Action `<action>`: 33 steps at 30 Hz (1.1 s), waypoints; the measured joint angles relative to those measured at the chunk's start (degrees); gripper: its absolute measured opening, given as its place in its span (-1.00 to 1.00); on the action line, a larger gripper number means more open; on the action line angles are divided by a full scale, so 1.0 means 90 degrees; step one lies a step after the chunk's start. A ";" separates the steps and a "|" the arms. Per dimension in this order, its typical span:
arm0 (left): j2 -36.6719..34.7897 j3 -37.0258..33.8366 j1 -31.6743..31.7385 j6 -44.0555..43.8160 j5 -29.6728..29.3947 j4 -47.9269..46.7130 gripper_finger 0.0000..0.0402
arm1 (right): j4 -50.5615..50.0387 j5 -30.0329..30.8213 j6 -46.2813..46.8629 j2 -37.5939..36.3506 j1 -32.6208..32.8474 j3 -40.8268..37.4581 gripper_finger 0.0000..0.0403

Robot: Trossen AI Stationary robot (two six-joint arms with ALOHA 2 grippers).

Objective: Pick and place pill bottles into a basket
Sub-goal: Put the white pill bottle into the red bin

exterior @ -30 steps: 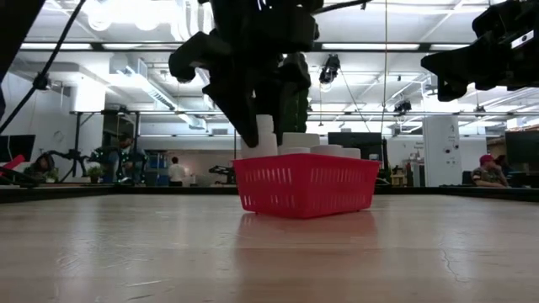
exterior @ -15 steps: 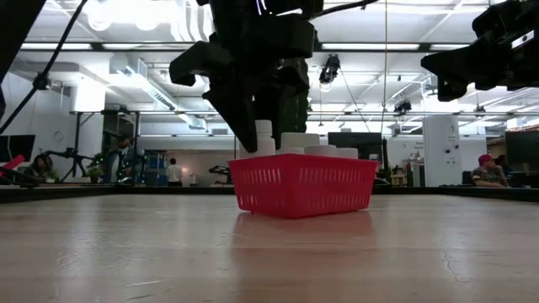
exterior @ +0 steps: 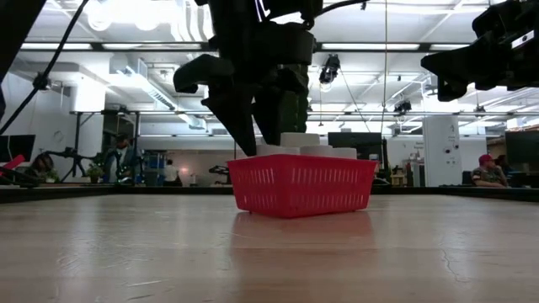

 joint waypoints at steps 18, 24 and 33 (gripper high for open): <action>-0.0068 0.0056 -0.0010 -0.0228 -0.0102 -0.0579 0.07 | 0.0000 0.0000 -0.0001 0.0000 0.0000 0.0000 -0.94; -0.0259 0.0040 -0.0101 -0.0389 -0.0106 -0.0711 0.07 | -0.0002 -0.0013 -0.0012 0.0000 0.0002 0.0000 -0.94; -0.0379 0.0037 -0.0654 -0.0485 -0.0092 -0.0861 0.07 | 0.0000 -0.0010 -0.0010 0.0000 0.0002 0.0000 -0.94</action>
